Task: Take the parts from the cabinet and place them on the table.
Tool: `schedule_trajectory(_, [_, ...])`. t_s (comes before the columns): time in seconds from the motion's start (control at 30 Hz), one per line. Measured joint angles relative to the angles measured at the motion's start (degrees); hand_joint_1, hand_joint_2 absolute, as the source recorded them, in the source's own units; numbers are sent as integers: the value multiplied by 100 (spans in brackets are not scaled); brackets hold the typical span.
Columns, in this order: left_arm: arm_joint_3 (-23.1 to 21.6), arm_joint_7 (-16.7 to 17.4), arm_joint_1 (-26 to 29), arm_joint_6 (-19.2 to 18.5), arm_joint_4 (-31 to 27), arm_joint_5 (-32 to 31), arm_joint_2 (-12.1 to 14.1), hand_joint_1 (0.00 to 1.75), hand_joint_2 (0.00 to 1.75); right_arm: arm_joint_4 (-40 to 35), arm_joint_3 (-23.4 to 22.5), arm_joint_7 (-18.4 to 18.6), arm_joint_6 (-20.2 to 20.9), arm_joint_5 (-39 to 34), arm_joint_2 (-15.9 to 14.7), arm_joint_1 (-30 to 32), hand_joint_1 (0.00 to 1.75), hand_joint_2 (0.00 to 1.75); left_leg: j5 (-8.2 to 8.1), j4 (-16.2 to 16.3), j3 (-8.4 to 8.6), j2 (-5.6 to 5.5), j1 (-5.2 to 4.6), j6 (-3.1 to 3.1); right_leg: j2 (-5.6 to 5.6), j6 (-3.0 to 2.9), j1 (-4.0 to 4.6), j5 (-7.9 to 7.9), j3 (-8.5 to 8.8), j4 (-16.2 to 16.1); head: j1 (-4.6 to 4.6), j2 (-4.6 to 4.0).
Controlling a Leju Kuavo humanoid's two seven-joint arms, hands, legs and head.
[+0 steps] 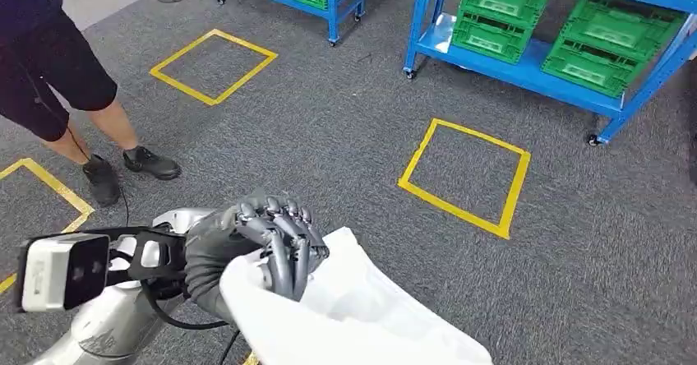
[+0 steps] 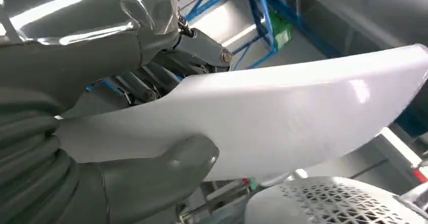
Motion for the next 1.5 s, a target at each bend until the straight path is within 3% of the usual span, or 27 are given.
schedule_trajectory(0.1, [-20, -15, 56, -17, 33, -18, 6, 164, 175, -2, 0, 0, -13, 2, -28, 55, 0, 0, 1, 8, -16, -236, -12, -2, 104, 1, -1, -357, -530, 1039, 24, 0])
schedule_trajectory(0.13, [-22, -15, 62, -17, 46, -17, 9, 164, 175, -2, 2, 0, -11, 2, -28, 62, 0, 0, 1, 22, -20, -327, -10, -5, 106, 39, -6, -332, -604, 1130, 31, 0])
schedule_trajectory(0.2, [-26, -17, 61, -17, 57, -17, 11, 164, 175, -2, 7, 0, -4, 0, -31, 48, 0, 0, -17, 74, -26, -503, 9, -32, 112, 188, -55, -8, -364, 554, 28, 0])
schedule_trajectory(0.33, [-28, -17, 60, -15, 57, -17, 11, 164, 175, -2, 9, 0, -4, 2, -35, 46, 0, 0, -23, 86, -28, -524, 12, -40, 117, 208, -62, 47, -309, 436, 28, 0])
schedule_trajectory(0.4, [-31, -20, 57, -15, 57, -17, 11, 164, 175, -2, 11, 0, -4, 0, -37, 42, 0, 0, -39, 119, -35, -578, 24, -64, 146, 258, -83, 190, -159, 109, 26, 0])
schedule_trajectory(0.43, [-33, -20, 55, -15, 57, -17, 11, 164, 175, -2, 13, 0, -2, 2, -42, 43, 0, 0, -54, 151, -43, -616, 32, -86, 192, 294, -104, 291, -37, -151, 26, 0])
schedule_trajectory(0.47, [-35, -22, 54, -17, 57, -17, 11, 164, 175, -2, 13, 0, 0, 2, -44, 36, 0, 0, -97, 234, -87, -685, 43, -146, 402, 302, -142, 334, 95, -445, 37, 0])
schedule_trajectory(0.5, [-37, -35, 42, -20, 61, -26, 22, 164, 175, -2, 15, 0, 4, -4, -41, 13, 0, 0, -117, 329, -205, -806, 20, -206, 401, 105, -92, 337, 72, -408, 53, 0])
schedule_trajectory(0.53, [-33, -35, 49, -20, 61, -31, 44, 164, 175, -2, 24, 2, 4, 2, -33, -12, 0, 0, -119, 337, -238, -899, 46, -242, 289, 19, -113, 349, 83, -412, 55, 0])
schedule_trajectory(0.6, [-26, -37, 24, -20, 61, -33, 55, 164, 175, -4, 31, 0, 4, 0, -39, -13, 0, 0, -314, 646, -379, -388, 28, -305, 194, -45, -102, 333, 115, -420, 0, 0])
schedule_trajectory(0.63, [-24, -39, 22, -20, 61, -31, 53, 164, 175, -4, 31, 0, 4, 0, -35, 1, 0, 0, -521, 1091, -601, -206, 51, -336, 134, -85, -76, 322, 121, -419, -7, 0])
schedule_trajectory(0.7, [-28, -41, 43, -20, 63, -33, 59, 164, 175, -4, 31, 0, 4, 2, -37, 35, 0, 0, -851, 1991, -1089, -102, 80, -358, -21, -111, -40, 304, 118, -418, -9, 0])
schedule_trajectory(0.73, [-26, -41, 51, -20, 66, -33, 66, 164, 175, -4, 31, 0, 4, 2, -39, 37, 0, 0, -850, 2162, -1198, -87, 80, -354, -94, -120, -25, 298, 116, -418, -11, 0])
schedule_trajectory(0.77, [-28, -41, 51, -20, 66, -35, 74, 164, 175, -4, 31, 0, 4, 2, -37, 31, 0, 0, -750, 2063, -1166, -84, 78, -334, -161, -126, -3, 292, 120, -418, -13, 0])
schedule_trajectory(0.83, [-22, -41, 45, -20, 66, -33, 74, 164, 175, -4, 31, 0, 4, 0, -33, 14, 0, 0, -315, 1191, -713, -12, 30, -220, -295, -143, 48, 280, 139, -424, -13, 0])
schedule_trajectory(0.87, [-17, -41, 35, -20, 63, -33, 74, 164, 175, -4, 31, 0, 4, 2, -26, 13, 0, 0, -153, 679, -419, 178, -39, -112, -353, -149, 62, 275, 152, -429, -9, 0])
schedule_trajectory(0.9, [-4, -41, 22, -20, 57, -33, 70, 164, 175, 0, 33, 0, 4, 0, 33, 15, 0, 0, -202, 404, -274, 480, -136, -33, -411, -128, 85, 256, 171, -430, 0, 0])
schedule_trajectory(1.03, [15, -46, 18, -20, 55, -33, 79, 164, 175, -2, 39, 0, 4, 0, 20, -6, 0, 0, -144, 288, -258, 213, -161, 37, -709, -59, 85, 248, 262, -521, -4, 0])
schedule_trajectory(1.07, [26, -46, 33, -20, 42, -35, 72, 164, 175, -2, 50, 0, 4, 2, 31, -15, 0, 0, -40, 99, -82, 134, -56, 48, -594, -44, 74, 204, 249, -490, 2, 0])
schedule_trajectory(1.1, [24, -50, -1, -17, 44, -26, 72, 164, 175, -2, 57, 0, 7, -2, 24, -12, 0, 0, 1, 24, -31, 66, -63, 53, -249, -54, 52, 103, 198, -304, 6, 0])
schedule_trajectory(1.13, [22, -50, -19, -15, 46, -26, 48, 164, 175, -2, 57, -4, 7, -2, 20, 2, 0, 0, 39, 19, -35, -6, -60, 65, -40, -69, 43, -53, 38, 51, 11, 0])
schedule_trajectory(1.23, [4, 90, 75, 62, 57, -33, 37, 164, 175, -2, 129, -158, 2, 2, -28, 69, 0, 0, 41, 28, -46, -285, -44, 56, 108, -20, -9, -420, -569, 1205, 33, 0])
schedule_trajectory(1.3, [7, 160, 209, 116, 59, -74, 59, 164, 175, 11, 346, -335, -26, 2, -48, 84, 0, 0, 30, 45, -40, -452, -12, 20, 109, 132, -73, -186, -468, 861, 31, 0])
schedule_trajectory(1.37, [0, 168, 297, 120, 59, -105, 74, 164, 175, 43, 470, -378, -44, 2, -74, 85, 0, 0, -34, 163, -59, -610, 46, -82, 267, 335, -175, 278, 9, -189, 37, 0])
schedule_trajectory(1.4, [2, 168, 328, 120, 61, -105, 83, 164, 175, 74, 518, -385, -52, 2, -72, 82, 0, 0, -86, 257, -118, -681, 51, -160, 536, 349, -204, 314, 101, -372, 42, 0])
schedule_trajectory(1.47, [7, 177, 361, 125, 55, -114, 94, 164, 175, 105, 564, -404, -55, -4, -94, 67, 0, 0, -118, 346, -216, -783, 37, -204, 465, 161, -169, 314, 108, -388, 75, 0])
schedule_trajectory(1.5, [15, 177, 384, 127, 55, -111, 109, 164, 175, 105, 592, -404, -63, 0, -101, 57, 0, 0, -109, 337, -222, -826, 58, -218, 419, 121, -136, 310, 103, -375, 57, 0])
